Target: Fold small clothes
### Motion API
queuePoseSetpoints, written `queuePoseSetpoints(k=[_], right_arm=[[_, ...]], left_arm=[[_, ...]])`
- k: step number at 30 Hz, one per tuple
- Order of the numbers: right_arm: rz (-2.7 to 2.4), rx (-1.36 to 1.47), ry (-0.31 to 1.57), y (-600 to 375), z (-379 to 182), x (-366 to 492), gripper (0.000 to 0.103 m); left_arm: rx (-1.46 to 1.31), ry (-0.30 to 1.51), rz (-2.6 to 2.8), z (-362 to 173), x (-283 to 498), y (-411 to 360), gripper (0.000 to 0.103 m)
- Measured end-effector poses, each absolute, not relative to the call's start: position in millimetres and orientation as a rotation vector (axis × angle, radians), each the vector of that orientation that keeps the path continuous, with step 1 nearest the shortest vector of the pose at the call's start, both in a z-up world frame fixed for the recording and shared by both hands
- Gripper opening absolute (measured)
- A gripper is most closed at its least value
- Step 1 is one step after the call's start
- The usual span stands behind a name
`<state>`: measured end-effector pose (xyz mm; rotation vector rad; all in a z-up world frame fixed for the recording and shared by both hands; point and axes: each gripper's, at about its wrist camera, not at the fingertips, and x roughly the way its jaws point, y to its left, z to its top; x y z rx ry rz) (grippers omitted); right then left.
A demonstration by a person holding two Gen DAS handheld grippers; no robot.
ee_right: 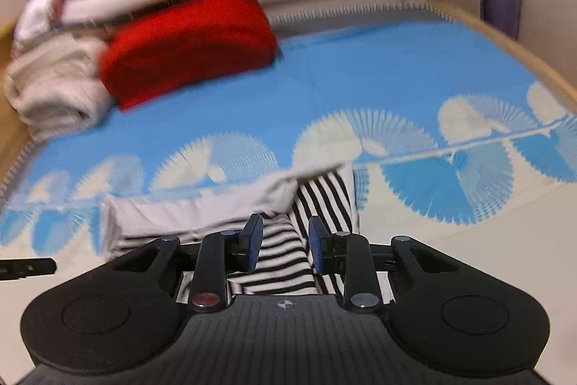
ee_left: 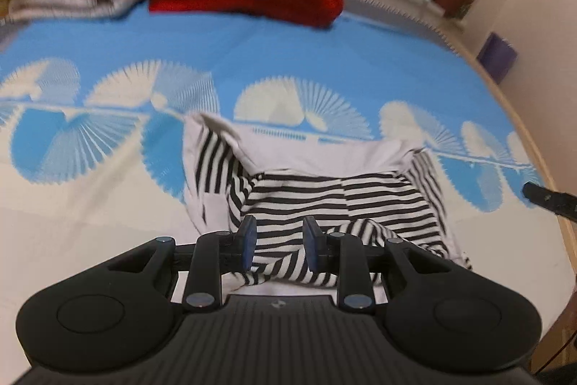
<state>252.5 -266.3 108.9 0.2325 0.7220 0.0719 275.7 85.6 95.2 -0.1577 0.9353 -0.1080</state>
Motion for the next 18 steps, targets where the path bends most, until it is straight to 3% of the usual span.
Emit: queuePoseSetpoints(k=[5,8,15,18], right_arm=[[0.091,0.219,0.601,-292.7,133.7,174.6,0.029],[0.060,0.265,0.613,-316.0,121.4,134.4,0.030],[-0.060,0.365,0.751,-344.8,45.4,78.6,0.030],[-0.112,0.364,0.821,-344.3,16.6,67.4,0.031]], left_arm=[[-0.188,0.869,-0.154,128.1,198.2,96.7,0.031],[-0.205,0.835,-0.167,129.2,150.3,99.4,0.037],[-0.231,0.930,-0.090,79.2,94.1,99.7,0.038],[-0.293,0.990,-0.042,49.6,80.9,108.1,0.051]])
